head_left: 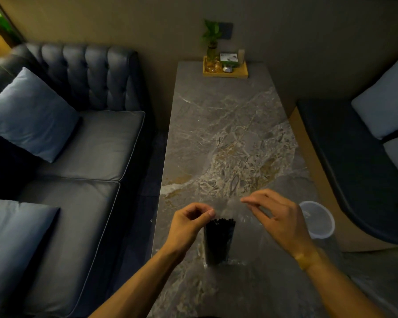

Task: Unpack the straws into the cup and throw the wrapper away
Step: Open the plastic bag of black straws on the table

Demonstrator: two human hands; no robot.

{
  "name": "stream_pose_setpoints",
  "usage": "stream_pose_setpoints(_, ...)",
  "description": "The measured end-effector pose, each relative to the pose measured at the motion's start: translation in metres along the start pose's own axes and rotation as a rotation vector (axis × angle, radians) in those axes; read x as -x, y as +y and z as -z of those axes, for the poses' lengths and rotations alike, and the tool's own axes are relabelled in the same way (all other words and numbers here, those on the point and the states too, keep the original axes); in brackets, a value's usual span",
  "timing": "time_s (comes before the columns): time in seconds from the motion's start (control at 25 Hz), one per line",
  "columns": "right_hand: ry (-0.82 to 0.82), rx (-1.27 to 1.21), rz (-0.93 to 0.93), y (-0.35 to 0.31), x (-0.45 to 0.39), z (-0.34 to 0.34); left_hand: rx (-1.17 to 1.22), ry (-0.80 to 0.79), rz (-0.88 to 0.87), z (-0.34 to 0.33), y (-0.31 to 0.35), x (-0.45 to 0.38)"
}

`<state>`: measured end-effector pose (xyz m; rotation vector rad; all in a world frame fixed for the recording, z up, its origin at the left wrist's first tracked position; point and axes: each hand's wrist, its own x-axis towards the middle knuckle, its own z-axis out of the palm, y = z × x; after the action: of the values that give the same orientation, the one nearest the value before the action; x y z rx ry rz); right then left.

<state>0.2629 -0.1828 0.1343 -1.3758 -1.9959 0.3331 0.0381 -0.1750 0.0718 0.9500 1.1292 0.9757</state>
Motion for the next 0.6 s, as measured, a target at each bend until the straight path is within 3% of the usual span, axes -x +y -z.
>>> stream_pose_setpoints(0.28,0.060,0.192,0.086,-0.013,0.010,-0.016,-0.080,0.028,-0.034,-0.003,-0.004,0.013)
stream_pose_setpoints(0.4,0.016,0.211,0.053,-0.019,0.008,-0.018,-0.117,0.044,-0.051,-0.006,-0.004,0.016)
stream_pose_setpoints(0.6,-0.168,0.009,-0.112,-0.025,-0.006,-0.005,-0.158,-0.003,-0.049,-0.005,0.009,0.015)
